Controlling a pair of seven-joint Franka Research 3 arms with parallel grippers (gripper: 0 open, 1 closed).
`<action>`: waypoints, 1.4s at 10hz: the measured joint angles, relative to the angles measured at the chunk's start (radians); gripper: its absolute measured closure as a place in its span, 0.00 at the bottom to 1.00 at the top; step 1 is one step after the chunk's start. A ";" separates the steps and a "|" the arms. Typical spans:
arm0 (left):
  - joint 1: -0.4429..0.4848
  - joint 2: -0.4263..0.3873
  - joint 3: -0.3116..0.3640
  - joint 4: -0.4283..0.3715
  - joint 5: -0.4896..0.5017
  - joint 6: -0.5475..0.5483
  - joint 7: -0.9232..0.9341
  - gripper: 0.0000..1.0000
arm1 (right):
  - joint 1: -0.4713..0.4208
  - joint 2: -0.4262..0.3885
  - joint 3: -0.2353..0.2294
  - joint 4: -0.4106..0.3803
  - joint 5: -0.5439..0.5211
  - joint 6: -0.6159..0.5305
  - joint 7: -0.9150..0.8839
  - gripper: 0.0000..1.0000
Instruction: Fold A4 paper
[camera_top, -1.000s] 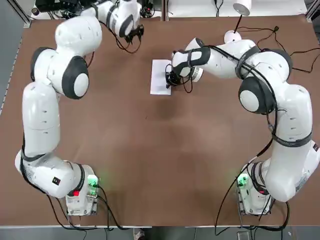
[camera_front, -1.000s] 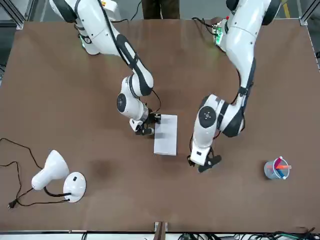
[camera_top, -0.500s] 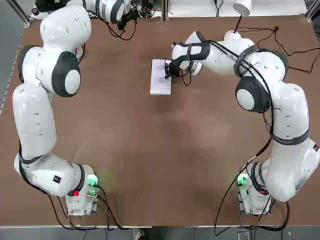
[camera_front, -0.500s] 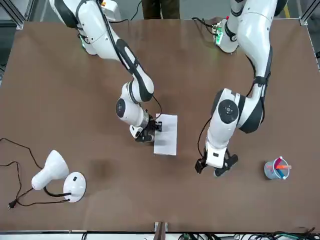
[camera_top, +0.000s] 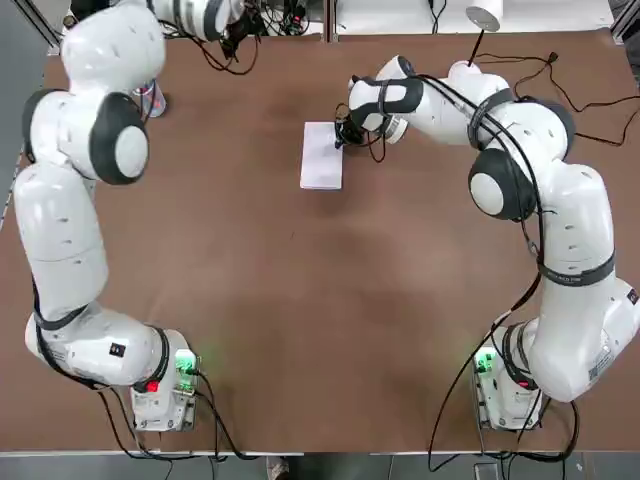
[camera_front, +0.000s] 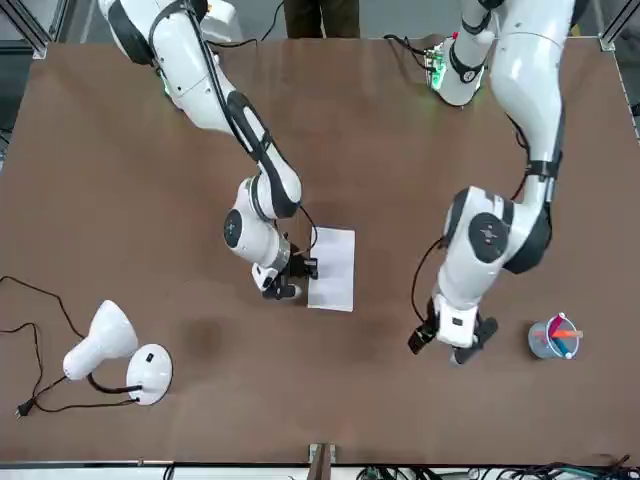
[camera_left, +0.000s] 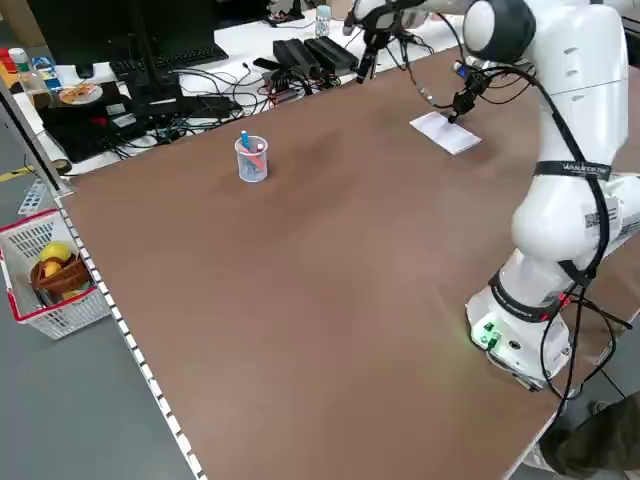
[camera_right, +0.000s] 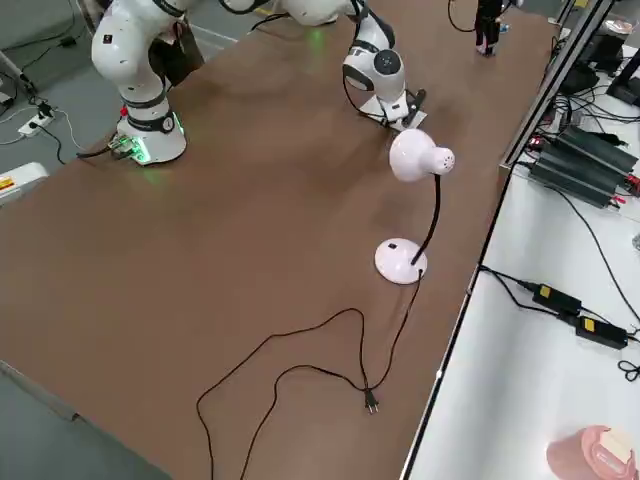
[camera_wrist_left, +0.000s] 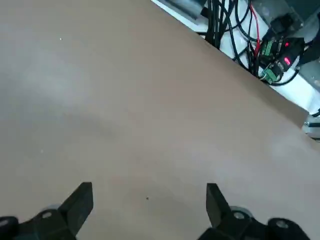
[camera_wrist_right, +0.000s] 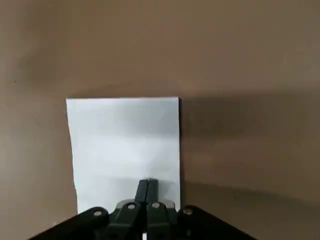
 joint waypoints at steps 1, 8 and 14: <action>0.065 -0.001 -0.030 0.000 0.000 0.000 0.073 0.00 | -0.001 0.010 -0.007 0.019 0.000 0.000 0.000 0.98; 0.186 -0.144 -0.027 -0.090 -0.005 -0.086 0.471 0.00 | -0.003 0.042 -0.013 0.090 0.000 0.000 -0.001 0.99; 0.166 -0.325 0.057 -0.246 -0.112 -0.165 0.612 0.00 | -0.002 0.103 -0.027 0.160 0.000 0.000 -0.004 0.99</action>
